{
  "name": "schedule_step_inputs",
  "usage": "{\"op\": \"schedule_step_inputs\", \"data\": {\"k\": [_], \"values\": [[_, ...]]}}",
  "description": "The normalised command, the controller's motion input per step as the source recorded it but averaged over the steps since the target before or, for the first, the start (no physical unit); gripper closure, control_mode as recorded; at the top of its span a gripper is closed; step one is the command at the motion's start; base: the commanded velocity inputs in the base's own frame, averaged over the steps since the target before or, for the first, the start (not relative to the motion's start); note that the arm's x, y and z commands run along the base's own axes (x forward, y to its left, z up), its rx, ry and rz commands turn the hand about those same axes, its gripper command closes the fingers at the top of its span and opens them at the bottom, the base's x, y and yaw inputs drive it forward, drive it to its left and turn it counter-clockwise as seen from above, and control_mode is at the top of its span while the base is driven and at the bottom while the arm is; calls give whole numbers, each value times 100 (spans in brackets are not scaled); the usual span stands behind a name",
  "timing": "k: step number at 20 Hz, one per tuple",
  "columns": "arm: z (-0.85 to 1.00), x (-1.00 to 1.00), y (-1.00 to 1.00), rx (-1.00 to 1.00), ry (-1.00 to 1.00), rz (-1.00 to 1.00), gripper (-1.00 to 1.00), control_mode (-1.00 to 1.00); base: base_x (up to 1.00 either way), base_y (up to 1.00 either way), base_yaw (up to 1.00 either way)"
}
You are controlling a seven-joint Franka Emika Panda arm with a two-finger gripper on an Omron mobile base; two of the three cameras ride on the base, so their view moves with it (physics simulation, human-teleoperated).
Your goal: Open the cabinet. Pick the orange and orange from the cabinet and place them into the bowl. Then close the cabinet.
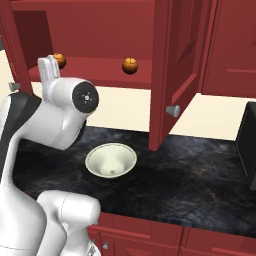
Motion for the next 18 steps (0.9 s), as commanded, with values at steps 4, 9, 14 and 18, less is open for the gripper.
{"op": "schedule_step_inputs", "data": {"k": [4,9,14,18], "values": [[-6,13,29,0,0,30,-100,-100,0,0,0],[-7,12,39,0,0,26,-100,-100,0,0,0],[-1,-9,32,0,0,25,-100,-100,0,0,0],[0,-35,34,0,0,30,-100,-100,0,0,0]]}}
